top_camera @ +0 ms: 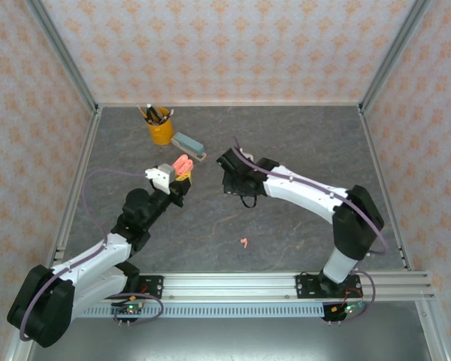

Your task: Insert the wireless bluetooth earbuds into the charging case

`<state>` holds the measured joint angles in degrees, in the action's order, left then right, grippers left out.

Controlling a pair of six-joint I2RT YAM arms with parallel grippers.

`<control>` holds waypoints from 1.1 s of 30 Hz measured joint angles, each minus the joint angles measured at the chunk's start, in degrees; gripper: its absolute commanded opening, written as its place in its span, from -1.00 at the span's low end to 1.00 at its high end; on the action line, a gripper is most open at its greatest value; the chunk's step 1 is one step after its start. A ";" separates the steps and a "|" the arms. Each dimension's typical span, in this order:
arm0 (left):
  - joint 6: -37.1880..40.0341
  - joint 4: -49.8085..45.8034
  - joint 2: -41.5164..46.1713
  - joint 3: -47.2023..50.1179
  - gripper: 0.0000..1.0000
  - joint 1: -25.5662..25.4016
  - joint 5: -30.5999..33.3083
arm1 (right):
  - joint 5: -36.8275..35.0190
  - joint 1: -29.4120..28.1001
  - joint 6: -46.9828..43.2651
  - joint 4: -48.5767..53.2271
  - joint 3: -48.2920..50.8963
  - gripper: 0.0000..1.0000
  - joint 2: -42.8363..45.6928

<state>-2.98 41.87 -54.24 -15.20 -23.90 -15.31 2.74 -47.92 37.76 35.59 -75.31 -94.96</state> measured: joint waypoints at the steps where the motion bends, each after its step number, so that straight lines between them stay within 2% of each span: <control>1: 0.07 -0.02 0.00 0.00 -1.00 0.00 -0.57 | -0.09 0.28 -0.55 -0.57 0.00 -0.55 1.01; 11: 5.09 -4.13 -1.46 -4.83 -1.00 -2.03 -5.79 | -0.68 1.09 -8.37 -7.48 -0.13 -0.54 10.38; 20: 8.55 -5.97 -7.17 -9.14 -1.00 -4.37 -8.39 | 1.81 1.09 -14.64 -16.17 0.55 -0.54 16.24; 33: 9.49 -6.21 -14.43 -14.49 -1.00 -6.16 -8.96 | 7.89 1.09 -19.28 -30.71 10.67 -0.54 21.40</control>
<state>6.50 35.66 -68.66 -29.69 -30.06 -24.27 10.63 -46.83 18.48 4.89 -64.64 -73.56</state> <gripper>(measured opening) 0.227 0.231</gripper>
